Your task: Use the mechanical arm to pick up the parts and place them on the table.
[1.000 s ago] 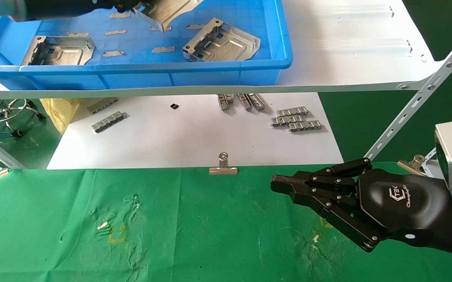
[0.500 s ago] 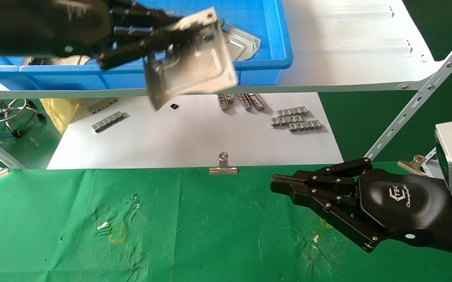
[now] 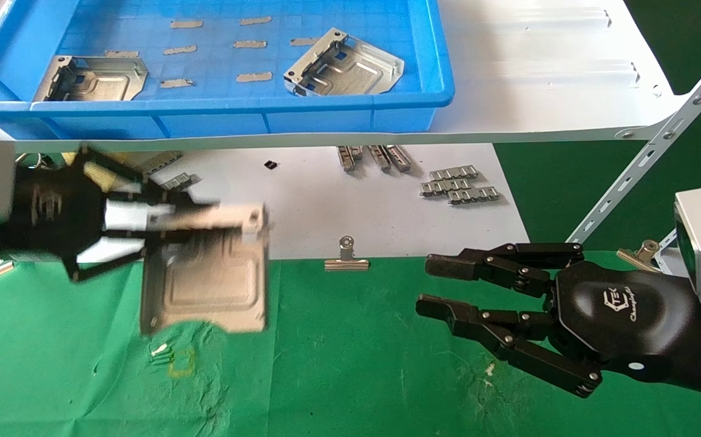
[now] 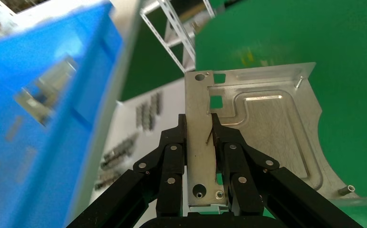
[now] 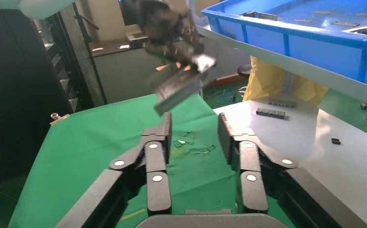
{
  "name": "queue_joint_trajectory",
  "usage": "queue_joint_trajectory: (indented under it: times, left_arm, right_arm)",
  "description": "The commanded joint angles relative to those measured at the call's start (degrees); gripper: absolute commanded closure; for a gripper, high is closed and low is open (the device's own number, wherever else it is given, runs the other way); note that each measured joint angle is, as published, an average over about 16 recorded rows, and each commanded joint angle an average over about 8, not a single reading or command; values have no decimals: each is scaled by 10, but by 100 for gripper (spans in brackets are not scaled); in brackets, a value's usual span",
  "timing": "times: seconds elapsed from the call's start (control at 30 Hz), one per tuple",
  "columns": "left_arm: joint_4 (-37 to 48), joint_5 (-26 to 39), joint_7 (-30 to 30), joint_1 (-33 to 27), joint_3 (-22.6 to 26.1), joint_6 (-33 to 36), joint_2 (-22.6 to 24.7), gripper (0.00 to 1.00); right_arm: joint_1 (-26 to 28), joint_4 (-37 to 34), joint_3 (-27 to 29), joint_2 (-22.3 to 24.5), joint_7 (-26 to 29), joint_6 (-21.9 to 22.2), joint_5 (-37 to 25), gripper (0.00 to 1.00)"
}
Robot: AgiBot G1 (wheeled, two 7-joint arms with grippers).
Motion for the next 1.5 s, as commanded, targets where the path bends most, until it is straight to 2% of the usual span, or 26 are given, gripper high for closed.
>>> queue_joint_trajectory:
  times: [0.03,0.4,0.43,0.67,0.7,0.97,1.1,1.3,1.5]
  left_arm:
    - [-8,-7,32,16,18,-2,-17,100]
    - [172,43,200,58,69,-20,31,100]
    - [186,48,211,59,72,-22,36,96]
    - [261,82,287,56,90,-49,71,9]
    - [269,86,295,55,92,-51,75,1]
    - [319,100,331,45,101,-41,99,0]
    - [340,92,329,38,96,-25,103,0]
    - [373,60,256,32,79,-3,100,0]
    - [398,12,170,52,49,0,94,0]
  right_arm:
    - [0,0,0,0,0,0,0,0]
    - [0,0,0,0,0,0,0,0]
    - [0,0,0,0,0,0,0,0]
    - [0,0,0,0,0,0,0,0]
    - [0,0,0,0,0,0,0,0]
    - [0,0,0,0,0,0,0,0]
    - [0,0,0,0,0,0,0,0]
    - [0,0,0,0,0,0,0,0]
    - [0,0,0,0,0,0,0,0]
